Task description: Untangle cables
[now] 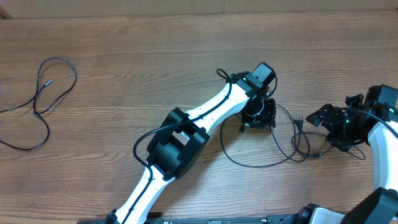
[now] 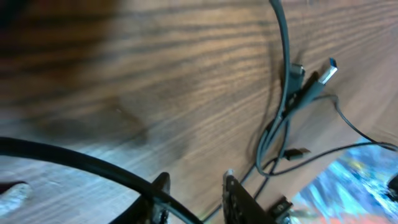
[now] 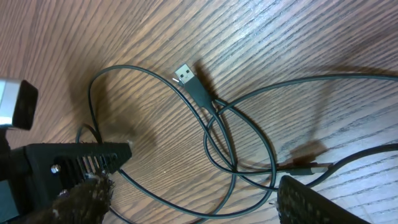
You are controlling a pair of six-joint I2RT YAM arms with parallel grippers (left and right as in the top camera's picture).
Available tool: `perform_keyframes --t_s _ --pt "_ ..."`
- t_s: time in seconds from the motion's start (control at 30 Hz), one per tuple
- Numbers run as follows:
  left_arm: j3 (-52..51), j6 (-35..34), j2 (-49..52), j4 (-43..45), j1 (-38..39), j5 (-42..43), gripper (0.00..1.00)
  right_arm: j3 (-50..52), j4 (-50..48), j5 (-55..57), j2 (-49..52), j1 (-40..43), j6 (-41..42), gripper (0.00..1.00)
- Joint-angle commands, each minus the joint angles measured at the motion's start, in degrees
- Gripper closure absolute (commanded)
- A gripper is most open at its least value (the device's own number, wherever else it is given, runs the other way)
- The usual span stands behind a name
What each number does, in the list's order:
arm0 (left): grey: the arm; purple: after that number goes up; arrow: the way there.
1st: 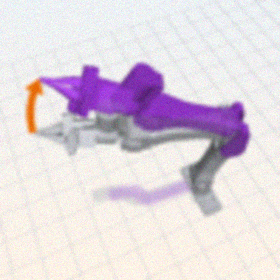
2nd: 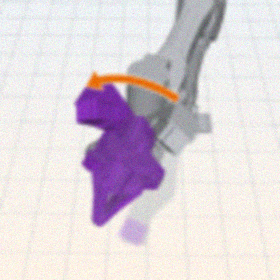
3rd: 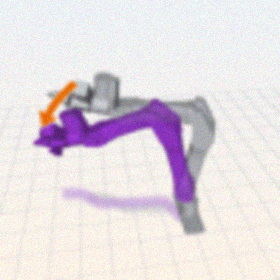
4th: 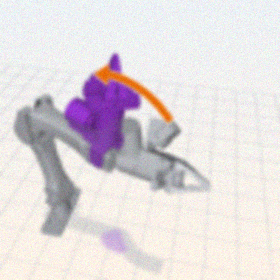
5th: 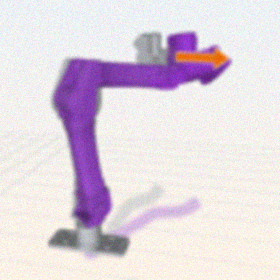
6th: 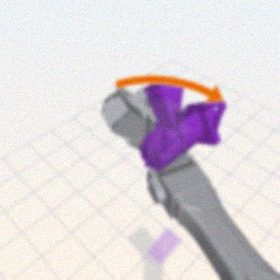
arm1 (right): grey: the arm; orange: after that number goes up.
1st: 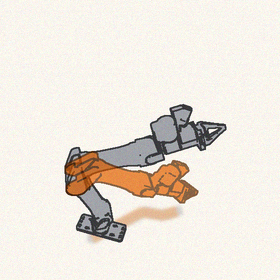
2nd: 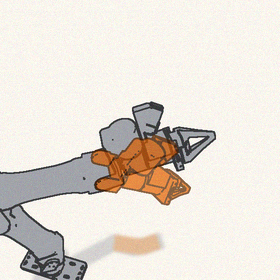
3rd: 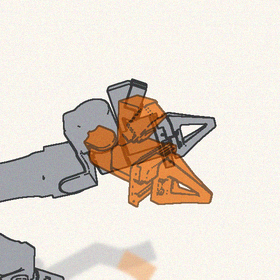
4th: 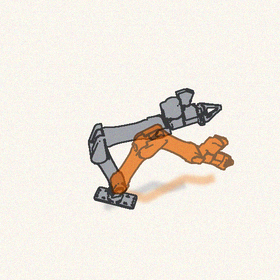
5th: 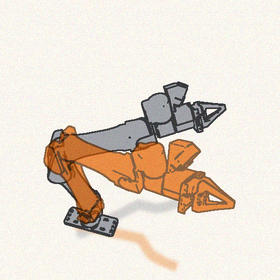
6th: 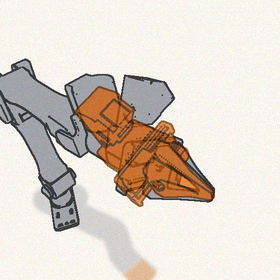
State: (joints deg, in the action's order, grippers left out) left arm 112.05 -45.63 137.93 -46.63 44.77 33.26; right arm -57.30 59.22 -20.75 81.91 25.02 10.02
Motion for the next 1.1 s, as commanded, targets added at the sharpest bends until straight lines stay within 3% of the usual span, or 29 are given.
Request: perform_keyframes --t_s 0.0,0.2,0.23,0.3,0.43,0.67,0.8,0.93,1.0,1.07 --pt "0.1 2.3 0.8 0.2 -0.4 -4.5 0.72 -0.5 -0.1 0.1 -1.2 -0.2 -0.5 0.17" --pt "0.5 2.4 0.7 0.7 -0.6 -7.9 0.78 -0.5 -0.1 0.1 -1.2 -0.2 -0.5 0.17" --pt "1.1 2.5 0.7 0.7 -0.9 -8.2 0.80 -0.5 -0.1 0.1 -1.2 -0.2 -0.5 0.17" --pt "3.6 5.0 0.7 0.6 -1.8 -8.3 0.96 -0.5 -0.1 0.1 -1.2 -0.2 -0.5 0.17" --pt "9.3 8.1 0.3 -2.6 -4.2 -10.4 0.96 -0.5 -0.1 0.1 -1.2 -0.2 -0.5 0.17" --pt "25.5 18.4 -2.8 -18.3 -11.9 -32.4 0.96 -0.5 -0.2 0.1 -1.2 -0.2 -0.5 0.17" --pt "35.6 19.8 -5.7 -27.0 -18.1 -39.5 0.96 -0.5 -0.3 0.1 -1.2 -0.2 -0.5 0.17" --pt "41.8 21.9 -10.0 -30.7 -23.6 -33.9 0.96 -0.5 -0.5 -0.2 -1.2 -0.2 -0.5 0.16" --pt "42.3 27.8 -13.4 -30.8 -25.5 -24.3 0.96 -0.5 -1.0 -2.8 -1.2 -0.2 -0.5 0.15" --pt "42.3 31.2 -15.6 -31.3 -25.7 -21.5 0.96 -0.5 -1.4 -4.2 -1.2 -0.3 -1.0 0.15"
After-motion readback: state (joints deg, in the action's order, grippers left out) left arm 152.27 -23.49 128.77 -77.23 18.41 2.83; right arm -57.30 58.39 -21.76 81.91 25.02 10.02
